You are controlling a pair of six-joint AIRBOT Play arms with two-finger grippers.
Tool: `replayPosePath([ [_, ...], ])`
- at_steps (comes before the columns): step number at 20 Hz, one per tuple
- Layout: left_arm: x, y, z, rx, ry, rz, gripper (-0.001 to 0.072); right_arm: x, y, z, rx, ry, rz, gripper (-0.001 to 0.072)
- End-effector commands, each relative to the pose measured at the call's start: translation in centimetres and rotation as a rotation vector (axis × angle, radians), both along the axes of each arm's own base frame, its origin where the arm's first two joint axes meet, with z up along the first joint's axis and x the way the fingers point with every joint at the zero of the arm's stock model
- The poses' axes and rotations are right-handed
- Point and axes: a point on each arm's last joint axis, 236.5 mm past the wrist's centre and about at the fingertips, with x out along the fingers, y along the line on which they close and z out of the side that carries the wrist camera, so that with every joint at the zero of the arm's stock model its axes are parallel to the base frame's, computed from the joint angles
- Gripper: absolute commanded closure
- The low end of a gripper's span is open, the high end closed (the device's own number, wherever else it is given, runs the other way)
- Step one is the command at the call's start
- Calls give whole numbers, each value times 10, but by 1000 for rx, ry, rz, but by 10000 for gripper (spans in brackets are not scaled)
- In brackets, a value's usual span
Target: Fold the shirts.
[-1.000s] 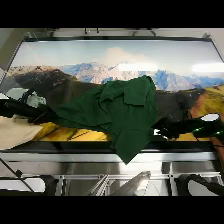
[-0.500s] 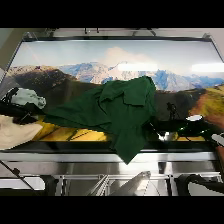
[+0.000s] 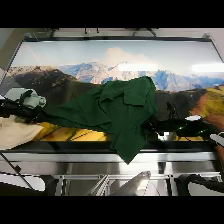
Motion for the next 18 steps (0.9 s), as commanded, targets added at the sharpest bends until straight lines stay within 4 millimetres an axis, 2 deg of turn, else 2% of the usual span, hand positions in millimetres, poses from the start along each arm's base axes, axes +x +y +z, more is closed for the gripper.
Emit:
replayPosePath([
  [1, 11, -15, 2, -73, -70, -30, 694, 4, 5, 7, 32, -25, -2, 693],
  [3, 35, -40, 31, -220, -169, 21, 694, 11, 15, 33, 115, -86, 13, 693],
  [4, 47, -53, 57, -309, -238, 39, 695, 17, 20, 57, 181, -140, 27, 693],
  [5, 59, -67, 96, -414, -334, 53, 695, 24, 23, 93, 261, -216, 48, 694],
  [6, 67, -79, 142, -516, -440, 56, 695, 31, 21, 138, 339, -309, 62, 694],
  [7, 68, -91, 201, -631, -573, 40, 695, 37, 13, 186, 399, -420, 67, 693],
  [8, 60, -101, 260, -740, -701, 12, 695, 40, 1, 245, 461, -564, 62, 693],
  [9, 41, -110, 327, -861, -851, -32, 695, 38, -13, 304, 507, -712, 48, 693],
  [10, 16, -115, 389, -964, -1001, -74, 695, 30, -31, 365, 527, -875, 22, 693],
  [11, -13, -117, 447, -1043, -1157, -95, 693, 19, -47, 419, 515, -1027, -6, 693],
  [12, -43, -116, 497, -1091, -1301, -95, 693, 5, -64, 469, 463, -1184, -45, 693],
  [13, -70, -113, 533, -1124, -1398, -81, 693, -8, -78, 509, 388, -1310, -86, 693],
  [15, -110, -103, 580, -1150, -1510, -17, 691, -28, -99, 570, 190, -1494, -195, 693],
  [16, -124, -96, 595, -1144, -1568, 16, 691, -37, -100, 597, 132, -1572, -221, 693],
  [18, -147, -83, 620, -1101, -1705, 84, 691, -60, -87, 645, 165, -1699, -204, 693],
])
